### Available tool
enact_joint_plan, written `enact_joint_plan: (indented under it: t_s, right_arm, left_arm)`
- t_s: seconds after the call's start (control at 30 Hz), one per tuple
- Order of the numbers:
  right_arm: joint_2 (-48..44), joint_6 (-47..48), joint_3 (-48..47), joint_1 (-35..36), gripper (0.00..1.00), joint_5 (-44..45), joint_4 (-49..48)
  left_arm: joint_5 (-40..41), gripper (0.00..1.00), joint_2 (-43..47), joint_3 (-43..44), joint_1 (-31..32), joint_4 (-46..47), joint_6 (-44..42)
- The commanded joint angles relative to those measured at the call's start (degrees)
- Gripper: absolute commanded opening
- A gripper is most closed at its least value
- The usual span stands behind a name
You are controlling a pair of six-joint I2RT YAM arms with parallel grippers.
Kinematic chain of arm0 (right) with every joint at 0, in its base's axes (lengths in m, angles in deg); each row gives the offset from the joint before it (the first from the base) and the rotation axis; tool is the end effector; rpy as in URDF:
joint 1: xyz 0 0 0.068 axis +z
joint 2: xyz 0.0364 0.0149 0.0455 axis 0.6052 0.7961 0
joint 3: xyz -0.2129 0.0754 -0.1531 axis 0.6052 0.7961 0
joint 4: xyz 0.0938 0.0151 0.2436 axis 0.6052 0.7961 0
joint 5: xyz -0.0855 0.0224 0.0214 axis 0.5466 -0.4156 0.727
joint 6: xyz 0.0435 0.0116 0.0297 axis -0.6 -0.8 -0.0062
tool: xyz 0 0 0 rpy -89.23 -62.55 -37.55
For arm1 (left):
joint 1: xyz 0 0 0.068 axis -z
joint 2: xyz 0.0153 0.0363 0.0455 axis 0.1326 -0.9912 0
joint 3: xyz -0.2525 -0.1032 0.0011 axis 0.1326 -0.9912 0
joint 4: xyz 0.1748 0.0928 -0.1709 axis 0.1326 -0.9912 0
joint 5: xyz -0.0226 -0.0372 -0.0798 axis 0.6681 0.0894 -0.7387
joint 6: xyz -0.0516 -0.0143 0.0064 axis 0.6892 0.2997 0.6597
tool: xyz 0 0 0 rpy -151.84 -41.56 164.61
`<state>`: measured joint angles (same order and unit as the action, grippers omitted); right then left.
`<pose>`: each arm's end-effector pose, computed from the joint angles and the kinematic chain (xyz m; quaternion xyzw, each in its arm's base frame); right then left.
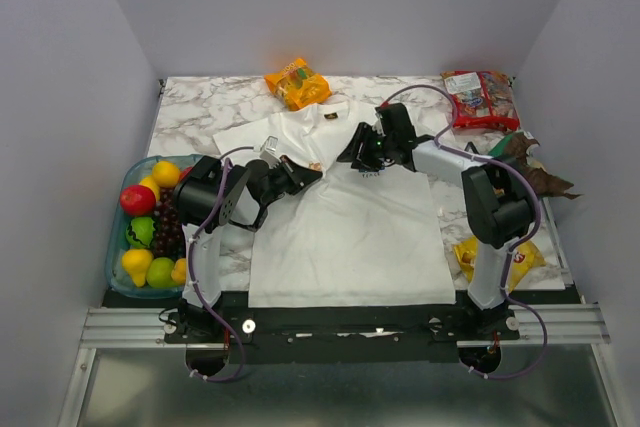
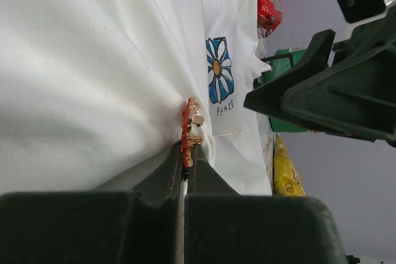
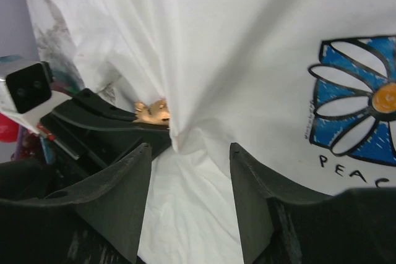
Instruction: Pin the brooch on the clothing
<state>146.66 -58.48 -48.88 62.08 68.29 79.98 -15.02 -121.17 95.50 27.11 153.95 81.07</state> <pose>0.3837 0.1917 0.1912 0.0627 0.8959 0.3649 0.2454 0.3294 -0.1336 0.0872 -0.1394 0.7435 -0.5504 0.3532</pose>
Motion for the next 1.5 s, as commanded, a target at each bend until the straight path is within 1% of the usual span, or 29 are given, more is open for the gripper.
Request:
enact_joint_plan:
  t_s: [0.0, 0.3, 0.57, 1.47]
  right_arm:
    - [0.31, 1.78, 3.00, 0.03, 0.58, 4.57, 1.35]
    - [3.04, 3.89, 2.48, 1.08, 0.44, 3.26, 0.04]
    - [5.24, 4.07, -0.07, 2.93, 0.40, 1.68, -0.23]
    - [6.82, 2.40, -2.27, 4.34, 0.36, -1.92, -3.74]
  left_arm:
    - [-3.60, 0.00, -0.23, 0.66, -0.32, 0.75, -0.58]
    - [-3.69, 0.00, -1.11, 0.92, -0.33, 0.40, -1.10]
    - [-3.69, 0.00, -1.38, 0.92, -0.41, -0.13, -1.37]
    - [-3.16, 0.00, -1.12, 0.92, -0.41, -0.75, -1.72]
